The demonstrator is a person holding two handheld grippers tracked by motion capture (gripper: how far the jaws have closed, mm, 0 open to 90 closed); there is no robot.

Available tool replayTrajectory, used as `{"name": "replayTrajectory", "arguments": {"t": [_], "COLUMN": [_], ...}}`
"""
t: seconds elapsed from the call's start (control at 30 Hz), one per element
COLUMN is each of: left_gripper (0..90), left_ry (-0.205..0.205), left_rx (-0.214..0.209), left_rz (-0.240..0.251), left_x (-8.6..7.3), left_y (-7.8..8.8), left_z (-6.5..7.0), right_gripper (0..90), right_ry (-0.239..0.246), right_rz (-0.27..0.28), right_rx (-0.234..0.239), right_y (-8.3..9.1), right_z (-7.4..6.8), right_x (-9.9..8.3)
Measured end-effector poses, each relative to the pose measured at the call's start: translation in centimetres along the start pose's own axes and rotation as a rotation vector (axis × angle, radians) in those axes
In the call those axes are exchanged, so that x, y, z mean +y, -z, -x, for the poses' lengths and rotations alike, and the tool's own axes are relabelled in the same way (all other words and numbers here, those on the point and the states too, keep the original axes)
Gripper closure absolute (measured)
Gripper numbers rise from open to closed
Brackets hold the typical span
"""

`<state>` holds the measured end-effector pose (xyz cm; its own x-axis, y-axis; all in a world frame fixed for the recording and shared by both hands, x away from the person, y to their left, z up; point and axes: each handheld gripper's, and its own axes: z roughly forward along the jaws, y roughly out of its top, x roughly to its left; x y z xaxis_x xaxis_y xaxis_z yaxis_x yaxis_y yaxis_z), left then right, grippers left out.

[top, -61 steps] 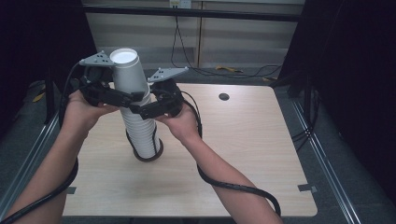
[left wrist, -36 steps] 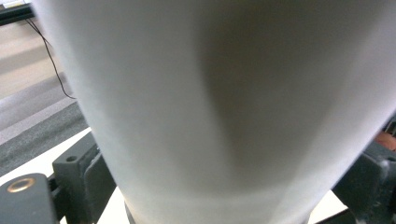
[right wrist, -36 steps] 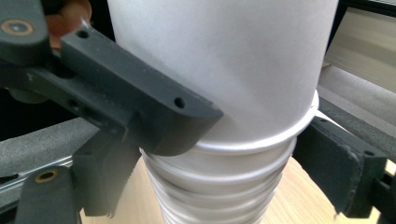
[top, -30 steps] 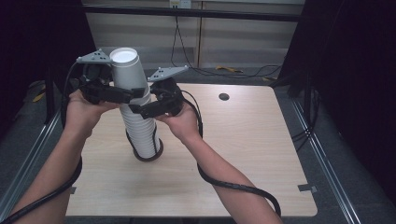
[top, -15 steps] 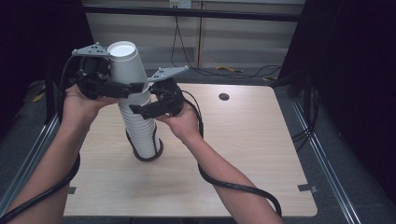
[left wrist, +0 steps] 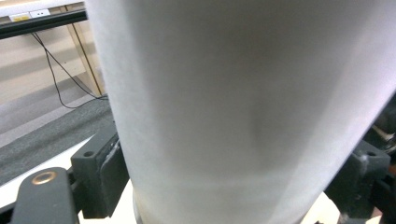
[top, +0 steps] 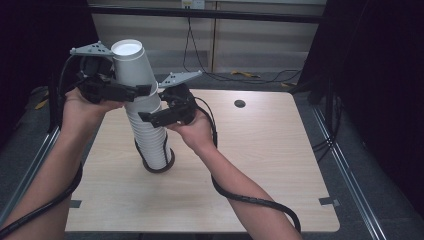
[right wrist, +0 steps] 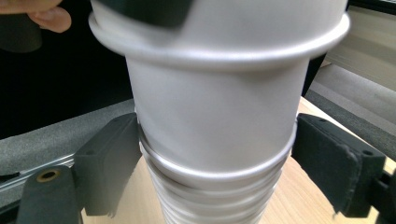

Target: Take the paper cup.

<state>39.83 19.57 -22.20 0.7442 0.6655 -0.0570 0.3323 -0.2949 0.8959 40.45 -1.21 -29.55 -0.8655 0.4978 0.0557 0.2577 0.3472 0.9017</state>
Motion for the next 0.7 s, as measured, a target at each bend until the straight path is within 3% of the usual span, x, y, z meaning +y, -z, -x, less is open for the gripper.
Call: {"name": "replayTrajectory", "arguments": {"t": [0.7], "left_gripper": [15.4], "left_ry": [-0.002], "left_rx": [-0.004], "left_rz": [0.039], "left_x": [2.4], "left_y": [1.5], "left_z": [0.4], "right_gripper": [15.2], "right_ry": [-0.014], "right_rz": [0.009], "right_rx": [-0.002], "right_y": [0.0], "right_z": [0.0], "right_x": [-0.2]}}
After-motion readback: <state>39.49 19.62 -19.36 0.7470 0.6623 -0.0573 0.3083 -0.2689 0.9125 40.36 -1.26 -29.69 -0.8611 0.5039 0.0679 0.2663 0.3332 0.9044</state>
